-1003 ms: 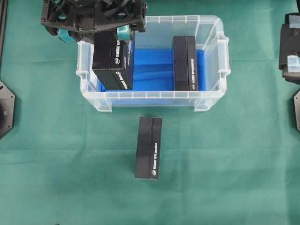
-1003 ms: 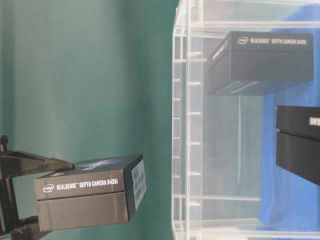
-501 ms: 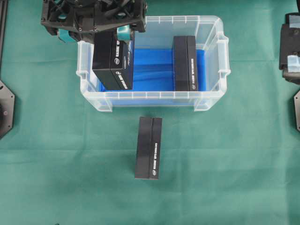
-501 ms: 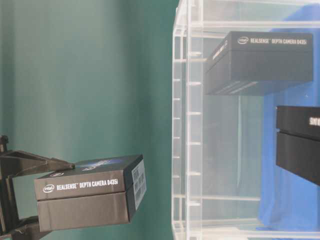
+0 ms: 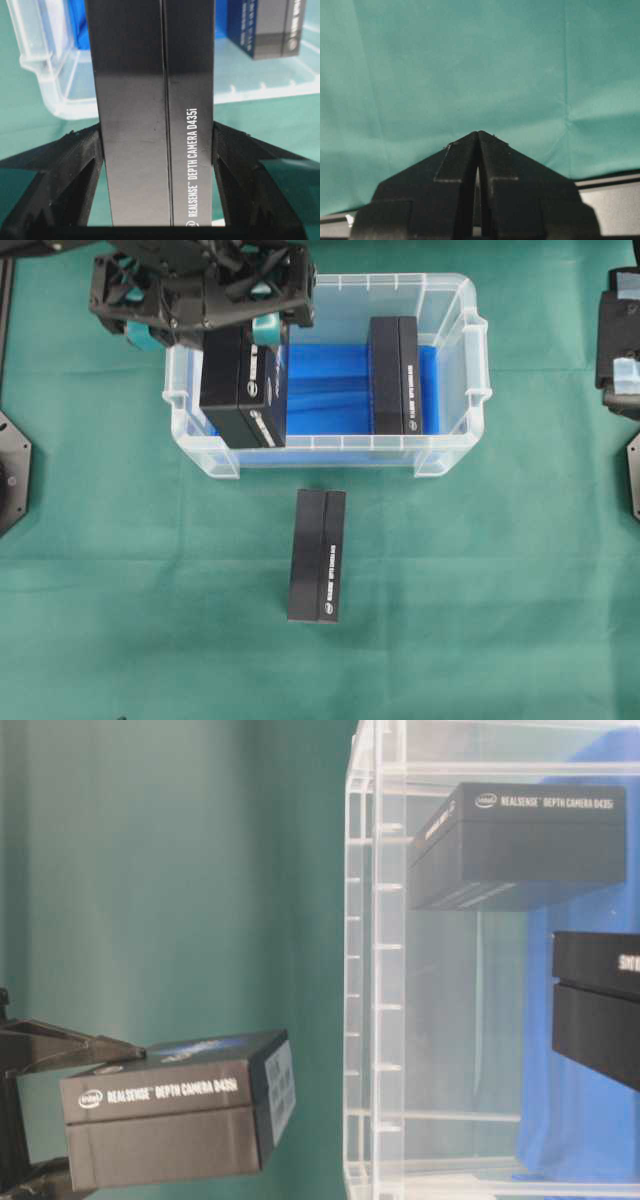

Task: Take the box out of the case with the left arm.
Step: 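Carry the box left of the placed box and lower it onto table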

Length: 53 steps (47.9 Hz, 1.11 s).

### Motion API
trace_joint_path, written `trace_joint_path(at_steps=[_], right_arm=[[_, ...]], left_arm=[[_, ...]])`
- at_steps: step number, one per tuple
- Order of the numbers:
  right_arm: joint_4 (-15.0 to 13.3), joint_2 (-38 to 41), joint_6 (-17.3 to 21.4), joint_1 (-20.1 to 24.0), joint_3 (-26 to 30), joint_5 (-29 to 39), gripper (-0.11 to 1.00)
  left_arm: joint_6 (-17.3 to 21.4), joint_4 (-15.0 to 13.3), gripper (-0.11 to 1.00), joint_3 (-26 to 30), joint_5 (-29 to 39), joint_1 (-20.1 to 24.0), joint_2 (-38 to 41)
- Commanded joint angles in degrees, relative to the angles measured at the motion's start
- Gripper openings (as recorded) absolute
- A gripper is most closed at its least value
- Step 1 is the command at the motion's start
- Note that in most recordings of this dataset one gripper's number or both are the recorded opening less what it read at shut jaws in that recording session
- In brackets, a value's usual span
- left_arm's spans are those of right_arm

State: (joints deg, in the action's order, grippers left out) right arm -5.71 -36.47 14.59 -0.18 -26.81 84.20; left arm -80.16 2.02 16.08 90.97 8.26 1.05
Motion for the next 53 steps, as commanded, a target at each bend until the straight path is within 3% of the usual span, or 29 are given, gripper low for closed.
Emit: trace_joint_path(at_steps=[1,17,37,53], right_arm=[[-0.09,-0.09,0.0,0.0,0.53,-0.09,0.02],[-0.09,-0.09,0.0,0.0,0.62,-0.18,0.02],[-0.09,0.0,-0.18,0.0,0.62,-0.26,0.02],[-0.09,0.0,-0.18,0.0,0.53,-0.26,0.02]], left_arm=[[-0.79,0.18,0.6,0.26,0.0,-1.67,-2.2],[-9.4,0.18,0.6,-2.72,-0.09,-9.32,-3.43],[-21.97,0.18,0.6,-1.93,-0.44,-19.42,-3.43],[-26.02,0.18,0.6,-1.49,-0.44,-23.47,-3.16]])
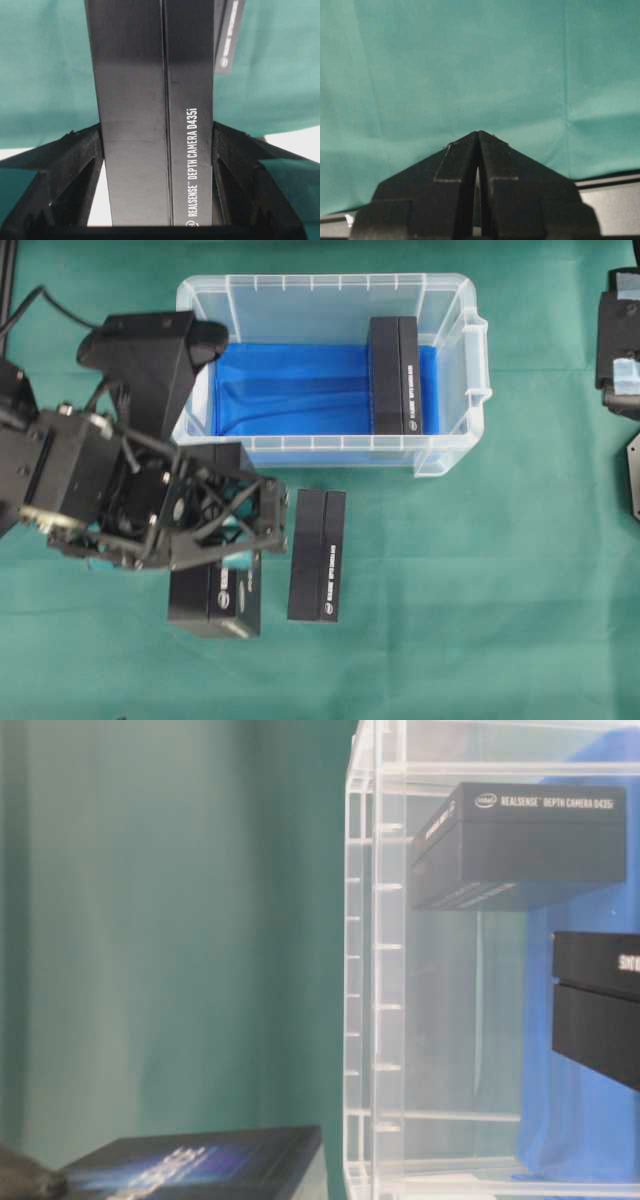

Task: Take the box out of the case with the left arm.
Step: 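Carry the box left of the placed box and lower it onto table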

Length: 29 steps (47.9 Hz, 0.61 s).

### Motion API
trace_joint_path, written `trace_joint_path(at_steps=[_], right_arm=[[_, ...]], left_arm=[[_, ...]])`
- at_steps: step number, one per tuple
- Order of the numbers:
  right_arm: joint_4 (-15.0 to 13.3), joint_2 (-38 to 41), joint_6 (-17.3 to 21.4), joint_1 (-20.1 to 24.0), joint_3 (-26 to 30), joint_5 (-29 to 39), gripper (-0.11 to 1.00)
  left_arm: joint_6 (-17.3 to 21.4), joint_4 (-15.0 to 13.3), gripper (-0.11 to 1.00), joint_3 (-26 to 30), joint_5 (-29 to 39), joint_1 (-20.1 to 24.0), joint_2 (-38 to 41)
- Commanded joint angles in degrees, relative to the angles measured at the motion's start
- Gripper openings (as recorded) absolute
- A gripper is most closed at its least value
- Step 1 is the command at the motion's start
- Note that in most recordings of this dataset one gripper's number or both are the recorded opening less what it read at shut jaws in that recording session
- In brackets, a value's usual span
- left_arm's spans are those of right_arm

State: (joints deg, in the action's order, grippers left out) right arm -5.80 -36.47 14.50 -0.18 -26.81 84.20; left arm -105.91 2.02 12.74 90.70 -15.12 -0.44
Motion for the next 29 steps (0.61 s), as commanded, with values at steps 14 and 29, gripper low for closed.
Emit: trace_joint_path(at_steps=[14,29], right_arm=[[0.0,0.0,-0.09,0.0,0.62,-0.26,0.02],[0.0,0.0,-0.09,0.0,0.62,-0.26,0.02]], left_arm=[[-0.18,0.18,0.6,1.67,-0.18,-0.18,-1.67],[-0.62,0.79,0.6,-1.05,-0.88,-1.05,-1.23]])
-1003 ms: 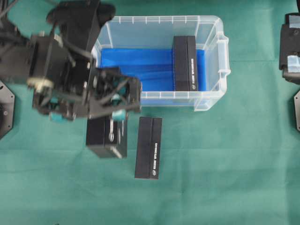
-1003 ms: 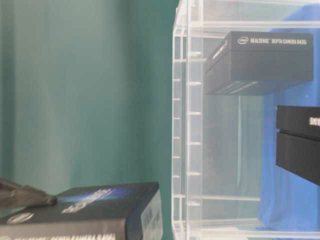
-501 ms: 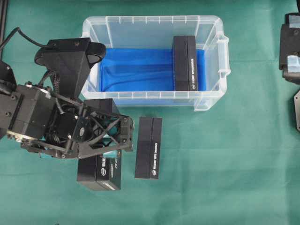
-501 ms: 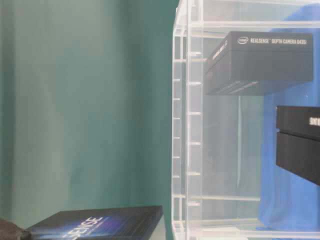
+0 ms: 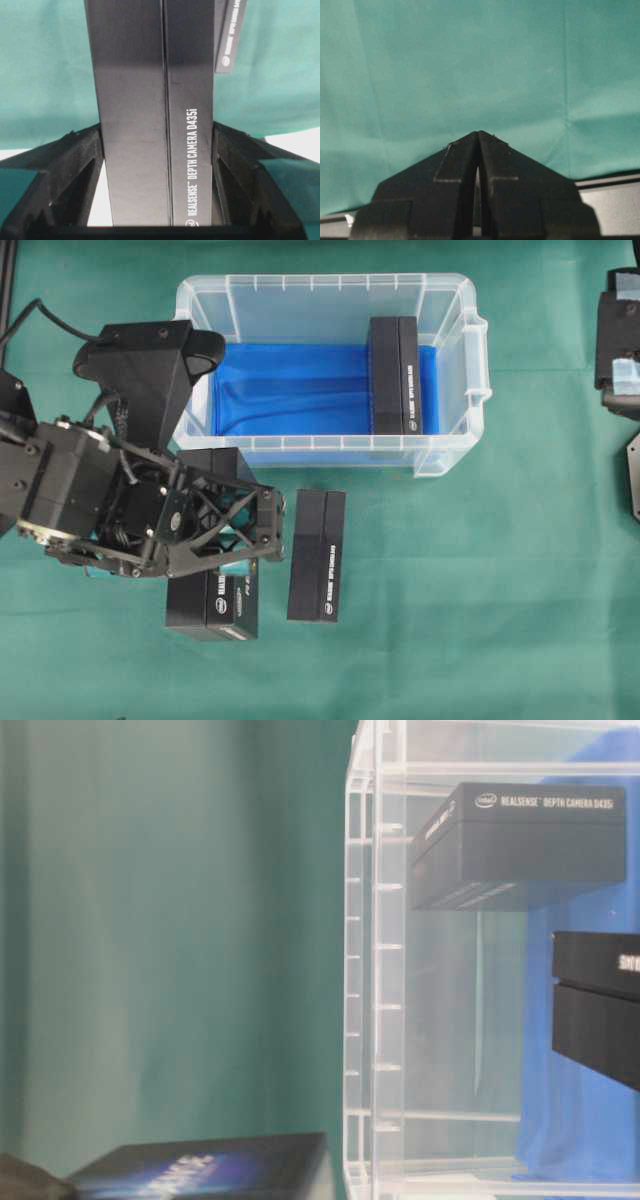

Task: Take the box out of the case with the left arm.
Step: 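Carry the box left of the placed box and lower it onto table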

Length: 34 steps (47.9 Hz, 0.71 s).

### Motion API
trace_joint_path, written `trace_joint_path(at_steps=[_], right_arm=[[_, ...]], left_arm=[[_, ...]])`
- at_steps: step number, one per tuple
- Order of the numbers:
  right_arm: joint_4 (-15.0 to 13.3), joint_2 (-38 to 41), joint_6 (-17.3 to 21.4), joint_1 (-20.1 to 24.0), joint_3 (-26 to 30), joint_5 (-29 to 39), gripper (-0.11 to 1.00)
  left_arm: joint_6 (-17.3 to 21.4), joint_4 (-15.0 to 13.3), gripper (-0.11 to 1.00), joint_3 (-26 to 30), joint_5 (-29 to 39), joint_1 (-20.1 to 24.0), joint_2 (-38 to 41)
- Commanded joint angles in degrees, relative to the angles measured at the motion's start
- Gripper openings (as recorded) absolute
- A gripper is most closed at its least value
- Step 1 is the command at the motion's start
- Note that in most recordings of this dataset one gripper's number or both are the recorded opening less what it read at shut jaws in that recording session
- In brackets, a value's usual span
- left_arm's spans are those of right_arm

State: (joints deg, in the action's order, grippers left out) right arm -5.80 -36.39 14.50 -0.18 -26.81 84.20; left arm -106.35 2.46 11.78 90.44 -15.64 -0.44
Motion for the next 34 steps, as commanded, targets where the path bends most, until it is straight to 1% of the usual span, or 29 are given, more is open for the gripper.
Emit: trace_joint_path(at_steps=[1,20,26,34], right_arm=[[0.0,-0.09,-0.09,-0.09,0.62,-0.26,0.02],[0.0,-0.09,-0.09,-0.09,0.53,-0.26,0.02],[0.0,-0.09,-0.09,0.0,0.53,-0.26,0.02],[0.0,-0.09,-0.09,-0.09,0.53,-0.26,0.02]], left_arm=[[-0.18,0.44,0.6,-0.53,-0.88,-0.62,-1.23],[-0.53,0.97,0.6,-11.78,-10.2,-1.85,0.18],[-0.62,2.2,0.6,-15.29,-12.74,-1.93,0.35],[-0.62,2.29,0.6,-20.83,-16.7,-2.02,0.62]])
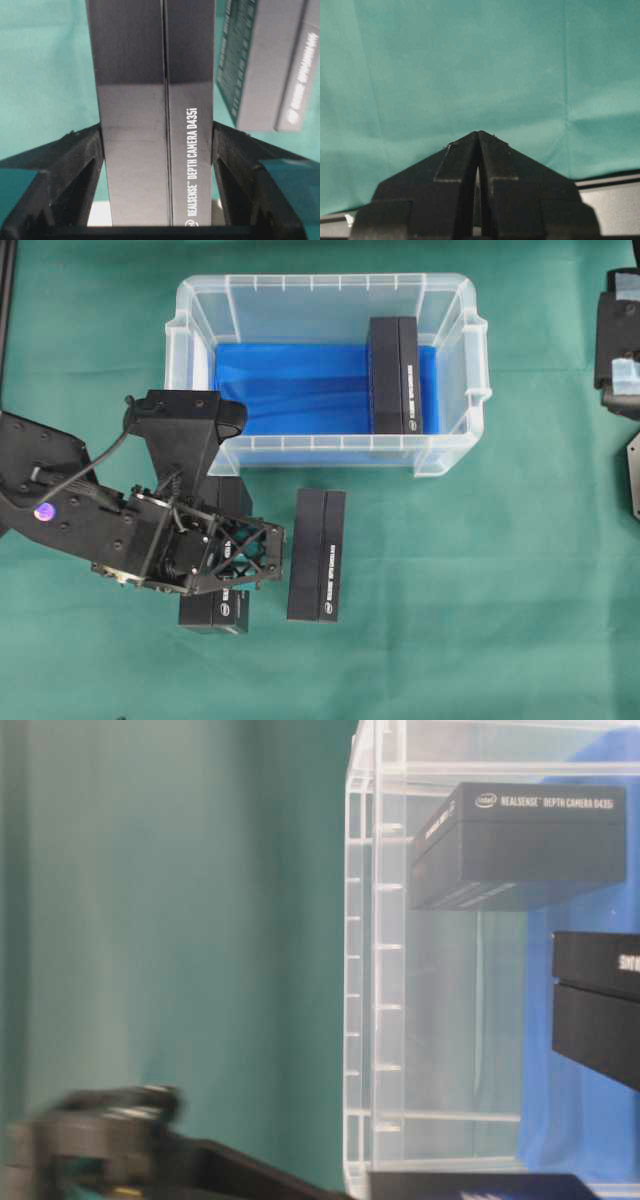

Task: Take the box out of the case with the left arm.
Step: 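Carry the box left of the placed box and lower it onto table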

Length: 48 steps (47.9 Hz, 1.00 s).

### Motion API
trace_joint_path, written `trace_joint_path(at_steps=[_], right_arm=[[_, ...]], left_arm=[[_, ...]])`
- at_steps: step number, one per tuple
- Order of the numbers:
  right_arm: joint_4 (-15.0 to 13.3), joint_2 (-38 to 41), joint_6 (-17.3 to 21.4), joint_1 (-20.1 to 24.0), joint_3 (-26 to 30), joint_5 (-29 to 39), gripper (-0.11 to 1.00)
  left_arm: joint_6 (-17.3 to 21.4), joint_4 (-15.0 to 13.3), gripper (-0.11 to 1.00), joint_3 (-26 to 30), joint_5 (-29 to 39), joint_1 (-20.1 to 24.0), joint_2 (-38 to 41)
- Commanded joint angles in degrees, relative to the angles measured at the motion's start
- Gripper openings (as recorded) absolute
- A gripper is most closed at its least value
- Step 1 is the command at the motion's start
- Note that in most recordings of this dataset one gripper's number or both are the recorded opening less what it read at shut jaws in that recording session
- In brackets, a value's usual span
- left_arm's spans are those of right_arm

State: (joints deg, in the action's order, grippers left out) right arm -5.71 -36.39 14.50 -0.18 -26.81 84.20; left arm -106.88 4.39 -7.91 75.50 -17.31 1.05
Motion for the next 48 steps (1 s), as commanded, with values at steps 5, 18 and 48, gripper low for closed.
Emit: trace_joint_path(at_steps=[5,18,48], right_arm=[[-0.09,0.0,-0.09,-0.09,0.53,-0.26,0.02],[-0.09,0.09,-0.09,0.0,0.53,-0.18,0.02],[-0.62,0.09,-0.18,-0.09,0.53,-0.26,0.02]], left_arm=[[-0.09,0.35,0.6,-4.48,-5.45,-0.7,-0.35],[-1.23,0.0,0.6,-9.67,-14.77,-0.79,0.79],[-0.79,-1.14,0.77,-12.48,-17.4,-0.79,0.18]])
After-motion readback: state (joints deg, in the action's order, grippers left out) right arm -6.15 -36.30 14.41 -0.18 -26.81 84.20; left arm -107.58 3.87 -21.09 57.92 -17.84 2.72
